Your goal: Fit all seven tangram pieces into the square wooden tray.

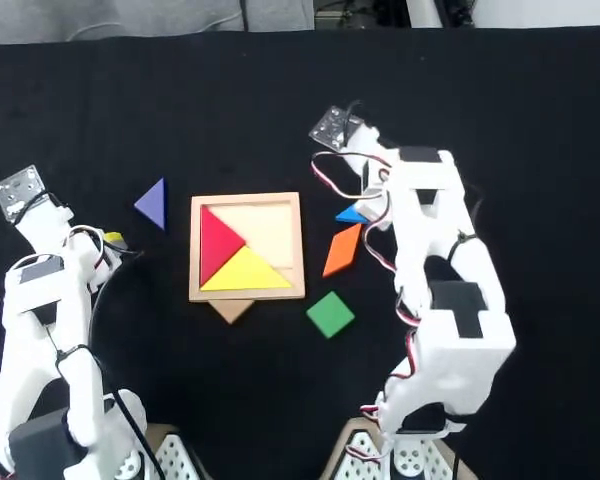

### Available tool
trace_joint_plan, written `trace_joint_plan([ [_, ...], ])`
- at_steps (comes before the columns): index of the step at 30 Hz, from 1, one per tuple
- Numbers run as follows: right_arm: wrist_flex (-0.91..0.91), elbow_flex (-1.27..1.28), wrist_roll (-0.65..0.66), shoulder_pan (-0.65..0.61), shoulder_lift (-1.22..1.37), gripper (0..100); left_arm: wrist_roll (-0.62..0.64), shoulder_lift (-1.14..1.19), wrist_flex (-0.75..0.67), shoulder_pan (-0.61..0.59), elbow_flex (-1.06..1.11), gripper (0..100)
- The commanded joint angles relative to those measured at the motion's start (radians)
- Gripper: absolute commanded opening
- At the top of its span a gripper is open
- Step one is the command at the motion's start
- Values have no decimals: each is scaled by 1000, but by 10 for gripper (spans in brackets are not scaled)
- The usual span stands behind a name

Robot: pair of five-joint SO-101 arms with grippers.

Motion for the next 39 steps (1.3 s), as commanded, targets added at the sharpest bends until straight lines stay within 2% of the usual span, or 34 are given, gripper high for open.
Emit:
trace_joint_plan([
  [1,-14,-8,12,-17,21,180,-12,-14,-17,22,-7,267],
  [8,28,-10,54,-37,44,165,-12,-14,-17,22,-7,267],
  [18,123,5,51,-41,-113,162,-12,-14,-18,22,-7,267],
  [22,112,22,44,-120,-114,162,-12,-14,-18,22,-7,267],
  [26,52,21,-20,-170,-113,162,-12,-14,-18,22,-7,267],
  [34,37,-41,-26,-130,41,162,-12,-14,-18,22,-7,267],
  [39,57,-51,-26,-112,50,162,-12,-14,-18,22,-7,267],
])
